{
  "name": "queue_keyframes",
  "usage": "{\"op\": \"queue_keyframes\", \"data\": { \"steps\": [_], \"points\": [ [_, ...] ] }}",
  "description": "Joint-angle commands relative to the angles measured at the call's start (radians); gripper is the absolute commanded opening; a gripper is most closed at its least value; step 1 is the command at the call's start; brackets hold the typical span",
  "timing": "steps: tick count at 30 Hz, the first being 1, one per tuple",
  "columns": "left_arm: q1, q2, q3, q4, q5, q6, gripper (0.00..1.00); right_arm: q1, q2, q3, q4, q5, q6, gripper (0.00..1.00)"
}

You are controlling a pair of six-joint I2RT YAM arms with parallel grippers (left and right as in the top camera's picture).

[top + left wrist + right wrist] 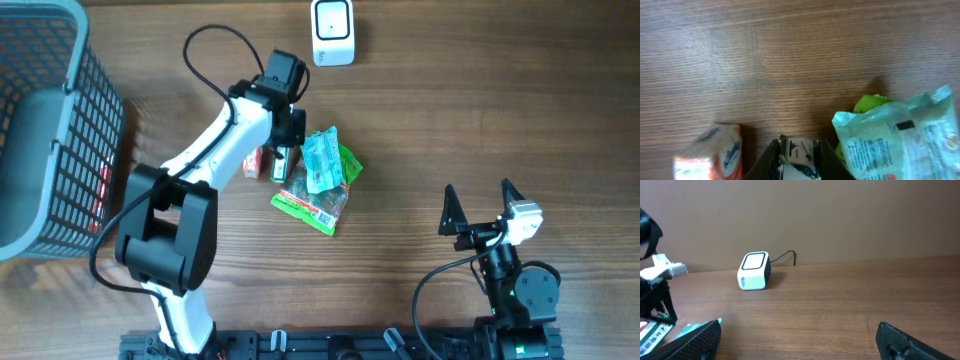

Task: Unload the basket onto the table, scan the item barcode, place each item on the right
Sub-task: 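Carry the small green-and-white box out and set it beside the tissue pack, then reach the left gripper into the basket and grasp the red stick pack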

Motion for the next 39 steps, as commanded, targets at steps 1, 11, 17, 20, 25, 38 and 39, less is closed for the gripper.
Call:
{"op": "queue_keyframes", "data": {
  "steps": [1, 11, 17, 20, 25, 38, 39],
  "points": [
    [-0.004, 0.013, -0.037, 0.023, -0.06, -0.003, 0.18, -0.005, 0.002, -0.001, 0.003, 0.01, 0.001, 1.0],
    [-0.004, 0.013, -0.051, 0.026, -0.058, -0.002, 0.71, -0.005, 0.002, -0.001, 0.003, 0.01, 0.001, 1.0],
    [-0.002, -0.026, 0.033, 0.016, -0.058, -0.001, 0.73, -0.005, 0.002, -0.001, 0.003, 0.01, 0.001, 1.0],
    [0.012, -0.074, 0.181, -0.055, -0.058, 0.003, 0.7, -0.005, 0.002, -0.001, 0.003, 0.01, 0.0, 1.0],
    [0.166, -0.116, 0.674, -0.395, -0.059, 0.105, 0.74, -0.005, 0.002, -0.001, 0.003, 0.01, 0.001, 1.0],
    [1.012, -0.031, 0.917, -0.808, 0.104, 0.047, 0.86, -0.005, 0.002, -0.001, 0.003, 0.01, 0.001, 1.0],
    [1.06, -0.008, 0.902, -0.832, 0.117, 0.047, 0.88, -0.005, 0.002, -0.001, 0.003, 0.01, 0.001, 1.0]
  ]
}}
